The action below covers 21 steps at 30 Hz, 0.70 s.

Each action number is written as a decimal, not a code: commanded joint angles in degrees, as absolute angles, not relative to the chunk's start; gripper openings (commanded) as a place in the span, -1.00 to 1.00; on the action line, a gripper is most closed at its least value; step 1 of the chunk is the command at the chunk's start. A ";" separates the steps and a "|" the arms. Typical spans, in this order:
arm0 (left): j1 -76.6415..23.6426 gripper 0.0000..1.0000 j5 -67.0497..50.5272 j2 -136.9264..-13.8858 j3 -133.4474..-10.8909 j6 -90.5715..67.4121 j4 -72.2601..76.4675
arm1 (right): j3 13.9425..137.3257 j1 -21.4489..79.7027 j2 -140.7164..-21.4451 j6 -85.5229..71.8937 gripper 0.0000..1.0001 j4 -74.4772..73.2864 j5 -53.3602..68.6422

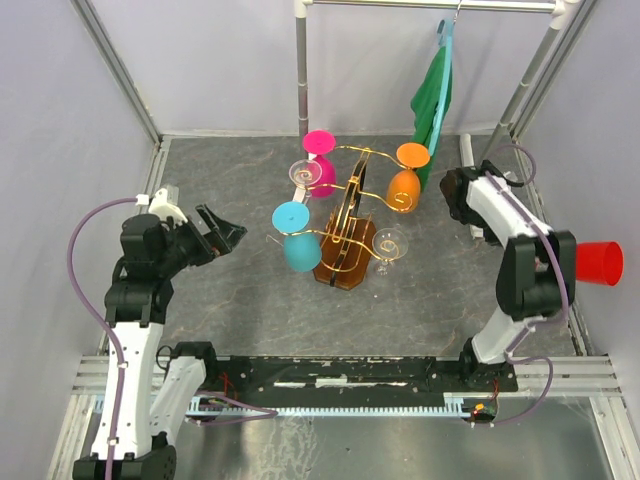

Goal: Take the wine glass off the wine glass rack

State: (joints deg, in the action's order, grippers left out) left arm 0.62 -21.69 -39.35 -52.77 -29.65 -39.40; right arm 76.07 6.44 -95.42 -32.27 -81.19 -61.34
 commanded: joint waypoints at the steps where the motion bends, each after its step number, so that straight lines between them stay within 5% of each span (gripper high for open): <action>1: 0.44 0.98 -24.44 -38.02 -53.95 -28.74 -38.94 | 79.87 6.74 -101.72 -49.69 -0.99 -94.81 -75.54; 21: -1.31 0.98 -26.93 -33.34 -49.01 -30.05 -37.38 | 77.18 4.52 -115.94 -59.64 -0.99 -100.46 -70.77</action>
State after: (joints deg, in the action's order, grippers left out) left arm -0.84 -24.62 -34.02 -49.32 -29.69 -39.18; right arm 75.48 4.49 -114.78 -57.14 -91.81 -70.91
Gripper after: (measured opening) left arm 0.992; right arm 0.016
